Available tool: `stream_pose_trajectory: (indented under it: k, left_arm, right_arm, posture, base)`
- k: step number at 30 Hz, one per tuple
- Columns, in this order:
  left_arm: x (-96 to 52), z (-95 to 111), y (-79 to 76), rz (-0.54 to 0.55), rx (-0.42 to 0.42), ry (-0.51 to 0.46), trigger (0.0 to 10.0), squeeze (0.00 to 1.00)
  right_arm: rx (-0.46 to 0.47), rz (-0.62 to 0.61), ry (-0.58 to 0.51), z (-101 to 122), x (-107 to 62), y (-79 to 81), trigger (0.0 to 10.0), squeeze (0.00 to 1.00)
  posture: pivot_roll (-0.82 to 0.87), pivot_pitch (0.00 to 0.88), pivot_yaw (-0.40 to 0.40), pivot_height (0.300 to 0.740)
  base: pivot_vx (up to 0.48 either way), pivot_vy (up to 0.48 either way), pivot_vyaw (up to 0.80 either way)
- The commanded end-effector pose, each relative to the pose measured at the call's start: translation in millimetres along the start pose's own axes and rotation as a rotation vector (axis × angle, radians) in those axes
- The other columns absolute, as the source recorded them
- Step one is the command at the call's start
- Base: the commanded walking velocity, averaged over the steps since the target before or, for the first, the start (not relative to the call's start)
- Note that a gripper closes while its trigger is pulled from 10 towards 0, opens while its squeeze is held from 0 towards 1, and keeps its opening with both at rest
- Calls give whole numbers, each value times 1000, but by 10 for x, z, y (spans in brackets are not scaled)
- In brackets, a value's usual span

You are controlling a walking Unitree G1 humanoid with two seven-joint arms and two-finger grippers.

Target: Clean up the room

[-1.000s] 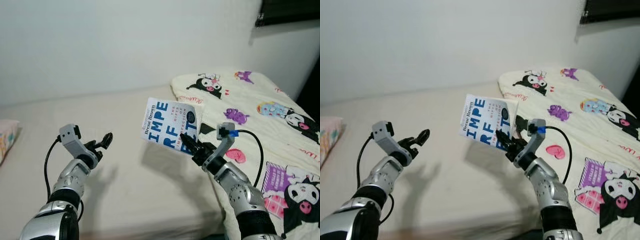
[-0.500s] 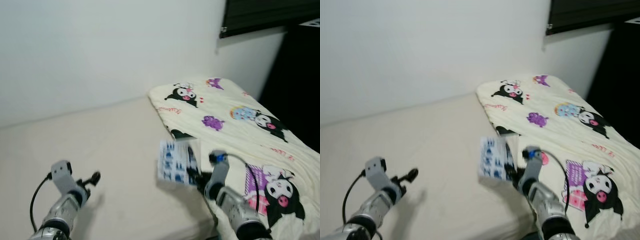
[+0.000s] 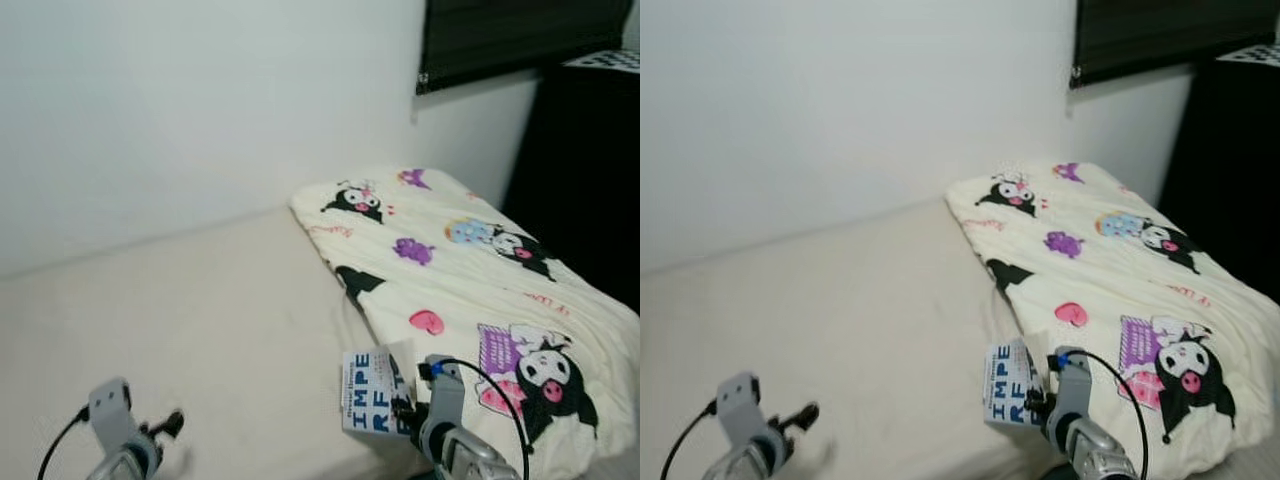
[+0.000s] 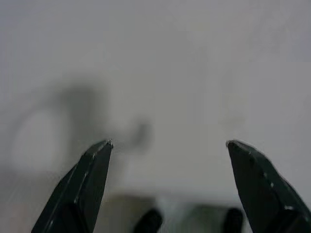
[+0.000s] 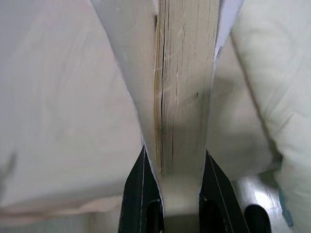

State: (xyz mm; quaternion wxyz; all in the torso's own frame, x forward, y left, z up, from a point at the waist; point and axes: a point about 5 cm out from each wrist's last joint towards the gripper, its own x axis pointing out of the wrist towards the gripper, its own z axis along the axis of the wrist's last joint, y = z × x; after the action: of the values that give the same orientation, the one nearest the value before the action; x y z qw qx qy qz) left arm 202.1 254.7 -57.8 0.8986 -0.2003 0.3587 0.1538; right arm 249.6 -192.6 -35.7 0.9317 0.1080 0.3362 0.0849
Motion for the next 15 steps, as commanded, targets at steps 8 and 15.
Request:
stream_pose_trajectory:
  k: [8, 15]
  left_arm:
    - [-101, -369, 138, 68, 52, 147, 10000, 0]
    - [-103, -392, 128, 69, 53, 155, 10000, 0]
  right_arm:
    - [-28, 88, -66, 90, 71, 182, 10000, 0]
    - [-73, 110, -45, 70, 99, 253, 10000, 0]
  posture:
    - [-78, 0, 72, 740]
    - [-75, 0, 63, 740]
  base:
    - [0, 0, 760]
    - [0, 0, 761]
